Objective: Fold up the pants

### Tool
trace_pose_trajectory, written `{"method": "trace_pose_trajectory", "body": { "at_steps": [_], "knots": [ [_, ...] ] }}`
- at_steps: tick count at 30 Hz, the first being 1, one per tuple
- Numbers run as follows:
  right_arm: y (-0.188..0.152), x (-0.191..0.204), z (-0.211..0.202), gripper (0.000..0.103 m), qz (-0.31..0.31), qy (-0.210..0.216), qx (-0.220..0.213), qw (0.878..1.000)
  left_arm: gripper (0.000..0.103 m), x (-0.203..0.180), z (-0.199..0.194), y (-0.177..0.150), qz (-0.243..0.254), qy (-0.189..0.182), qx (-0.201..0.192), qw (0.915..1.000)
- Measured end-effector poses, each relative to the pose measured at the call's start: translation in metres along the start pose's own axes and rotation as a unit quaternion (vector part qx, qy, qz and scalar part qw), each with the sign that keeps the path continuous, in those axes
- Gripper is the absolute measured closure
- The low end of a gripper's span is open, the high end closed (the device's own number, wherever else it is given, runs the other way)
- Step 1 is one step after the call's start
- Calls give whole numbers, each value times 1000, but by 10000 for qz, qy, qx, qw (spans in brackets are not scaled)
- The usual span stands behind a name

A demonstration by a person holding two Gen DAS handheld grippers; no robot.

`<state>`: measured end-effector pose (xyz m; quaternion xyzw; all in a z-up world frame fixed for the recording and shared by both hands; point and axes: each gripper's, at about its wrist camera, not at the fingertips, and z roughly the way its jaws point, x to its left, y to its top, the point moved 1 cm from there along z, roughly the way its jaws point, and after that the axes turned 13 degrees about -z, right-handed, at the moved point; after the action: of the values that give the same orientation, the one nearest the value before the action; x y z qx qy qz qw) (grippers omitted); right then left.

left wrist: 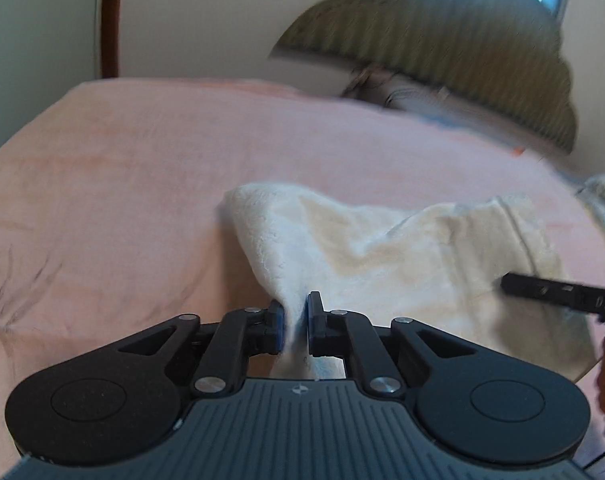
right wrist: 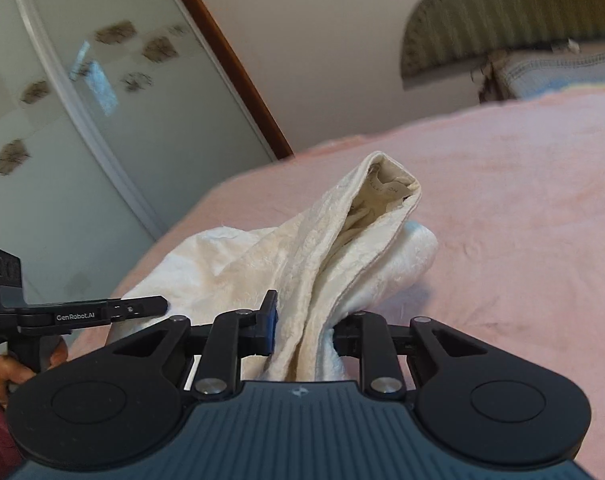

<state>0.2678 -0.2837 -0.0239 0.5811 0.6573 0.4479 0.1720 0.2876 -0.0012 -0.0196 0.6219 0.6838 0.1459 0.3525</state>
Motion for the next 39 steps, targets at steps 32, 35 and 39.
{"method": "trace_pose_trajectory", "body": {
  "at_steps": [32,35,39],
  "knots": [
    [-110,114,-81,22,-383,-1110,-104,9930,15,1,-113,-140,344,506,-634,9961],
    [-131,141,-93,11,-233,-1048,-106,9942,15,-4,-111,-153,307,440,-614,9967],
    [-139,167,-92,6,-450,-1196,105,9917,15,-9,-102,-164,356,378,-568,9970]
  ]
}}
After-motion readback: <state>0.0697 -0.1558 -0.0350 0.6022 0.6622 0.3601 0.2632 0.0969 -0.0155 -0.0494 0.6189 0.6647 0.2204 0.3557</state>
